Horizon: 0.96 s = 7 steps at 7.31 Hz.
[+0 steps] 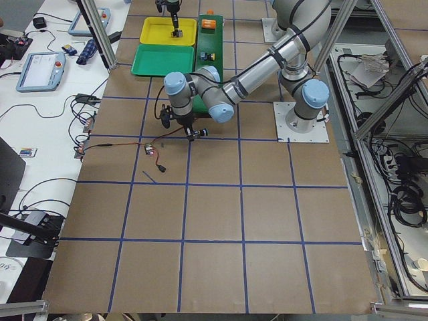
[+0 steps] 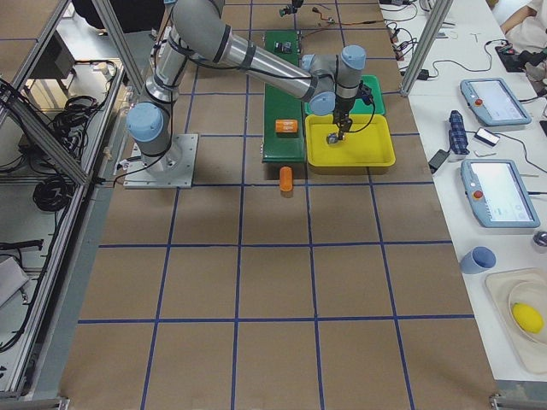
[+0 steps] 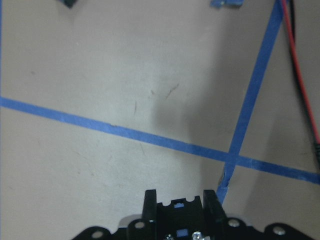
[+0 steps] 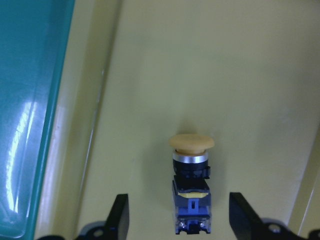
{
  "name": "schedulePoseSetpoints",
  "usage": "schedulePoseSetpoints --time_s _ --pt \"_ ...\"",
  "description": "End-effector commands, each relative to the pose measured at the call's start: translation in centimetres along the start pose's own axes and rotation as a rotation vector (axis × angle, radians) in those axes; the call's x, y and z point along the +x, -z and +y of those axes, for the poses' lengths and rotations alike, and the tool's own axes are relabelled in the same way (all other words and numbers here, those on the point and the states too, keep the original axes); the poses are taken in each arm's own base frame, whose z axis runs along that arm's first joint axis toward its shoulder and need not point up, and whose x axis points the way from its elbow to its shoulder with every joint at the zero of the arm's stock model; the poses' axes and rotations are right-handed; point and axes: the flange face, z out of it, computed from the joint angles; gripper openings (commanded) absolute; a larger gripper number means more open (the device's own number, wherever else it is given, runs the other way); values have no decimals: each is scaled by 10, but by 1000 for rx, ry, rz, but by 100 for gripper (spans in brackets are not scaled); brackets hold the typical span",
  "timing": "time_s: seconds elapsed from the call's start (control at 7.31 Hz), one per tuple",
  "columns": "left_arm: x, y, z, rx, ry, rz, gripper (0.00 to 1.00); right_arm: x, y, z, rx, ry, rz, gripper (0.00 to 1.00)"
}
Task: Sort buttons by color to trays
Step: 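Set the green switch on the belt with the left gripper while the right gripper returns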
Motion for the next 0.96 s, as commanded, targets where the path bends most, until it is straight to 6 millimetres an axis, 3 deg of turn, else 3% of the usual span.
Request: schedulePoseSetpoints --time_s 0.0,0.27,0.41,0.55,0.68,0.82 --pt "72 37 2 54 -148 63 0 -51 28 16 23 -53 -30 95" --pt "135 47 22 74 -356 102 0 -128 52 32 36 -125 -38 95" --pt "149 45 28 72 -456 103 0 -157 64 43 21 -141 -42 90" --pt "157 32 36 46 -496 110 0 -176 77 57 -11 -159 -43 85" --pt "160 15 46 14 -524 118 0 -185 76 70 -75 -154 -50 78" --pt "161 6 52 -3 -540 123 0 -197 58 85 -136 -150 -99 74"
